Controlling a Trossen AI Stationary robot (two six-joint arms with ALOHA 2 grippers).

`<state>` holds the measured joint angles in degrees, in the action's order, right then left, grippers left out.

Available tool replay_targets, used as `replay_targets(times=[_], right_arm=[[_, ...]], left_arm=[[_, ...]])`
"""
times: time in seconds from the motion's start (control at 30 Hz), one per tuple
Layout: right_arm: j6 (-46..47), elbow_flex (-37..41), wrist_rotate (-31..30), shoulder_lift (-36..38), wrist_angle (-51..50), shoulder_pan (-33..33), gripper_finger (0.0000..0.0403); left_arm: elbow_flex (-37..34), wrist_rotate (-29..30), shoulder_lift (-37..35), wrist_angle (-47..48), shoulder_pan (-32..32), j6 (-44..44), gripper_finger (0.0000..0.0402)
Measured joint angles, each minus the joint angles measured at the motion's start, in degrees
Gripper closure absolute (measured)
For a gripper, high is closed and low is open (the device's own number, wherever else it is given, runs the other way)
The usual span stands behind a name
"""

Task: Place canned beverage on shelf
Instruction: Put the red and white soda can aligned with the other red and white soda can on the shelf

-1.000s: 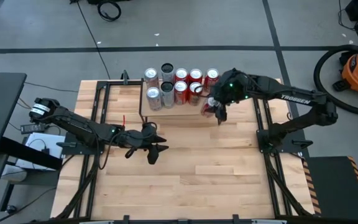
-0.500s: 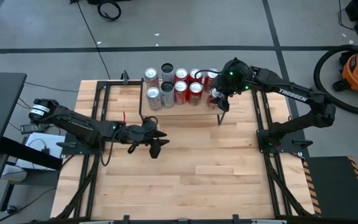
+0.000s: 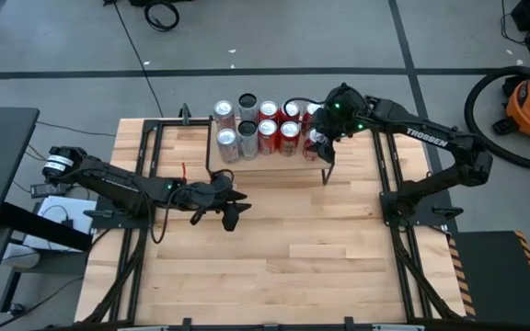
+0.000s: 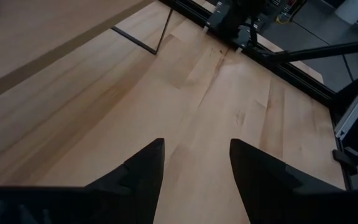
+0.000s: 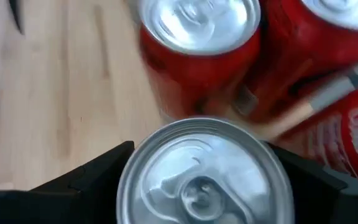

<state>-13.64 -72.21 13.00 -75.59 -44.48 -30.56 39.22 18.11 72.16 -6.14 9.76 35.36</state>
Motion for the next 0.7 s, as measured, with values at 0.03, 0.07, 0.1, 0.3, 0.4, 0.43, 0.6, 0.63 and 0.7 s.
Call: replay_targets(times=[0.03, 0.07, 0.1, 0.3, 0.4, 0.43, 0.6, 0.63, 0.7], right_arm=[[0.03, 0.14, -0.23, -0.04, -0.54, -0.03, 0.0057], [0.04, 0.24, -0.36, -0.17, -1.0, -0.05, 0.0049], [0.04, 0.25, -0.7, -0.25, -0.9, -0.05, 0.0041], [2.11, 0.25, -1.4, 0.61, -0.58, 0.08, 0.0022], [3.01, 0.25, -2.86, 1.97, -0.53, 0.44, 0.0023], [3.0, 0.25, -3.52, 2.51, -0.52, 0.66, 0.0024], [3.42, 0.22, -5.73, 4.98, -0.01, 1.65, 0.0027], [3.64, 0.22, -5.9, 5.35, 0.03, 1.97, 0.0027], [4.33, 0.22, -6.83, 6.18, 0.48, 2.44, 0.0027]], left_arm=[[0.0, 0.0, 0.0, 0.0, 0.0, 0.03, 0.0209], [0.0, 0.0, 0.0, -0.01, 0.0, 0.02, 0.0209], [0.0, -0.1, 0.0, 0.01, 0.0, 0.02, 0.0209], [0.0, -1.48, 0.0, -0.01, 0.0, 0.02, 0.0209], [0.0, -1.51, -0.65, 0.25, 0.0, 0.03, 0.0209], [0.04, -1.49, -0.74, -0.31, 0.0, 0.02, 0.0209], [0.11, -1.5, -3.29, 0.34, -0.32, -0.49, 0.0209], [0.11, -1.51, -3.62, 0.48, -0.51, -0.52, 0.0209], [0.09, -1.5, -4.36, 0.6, -0.88, -0.57, 0.0209]])
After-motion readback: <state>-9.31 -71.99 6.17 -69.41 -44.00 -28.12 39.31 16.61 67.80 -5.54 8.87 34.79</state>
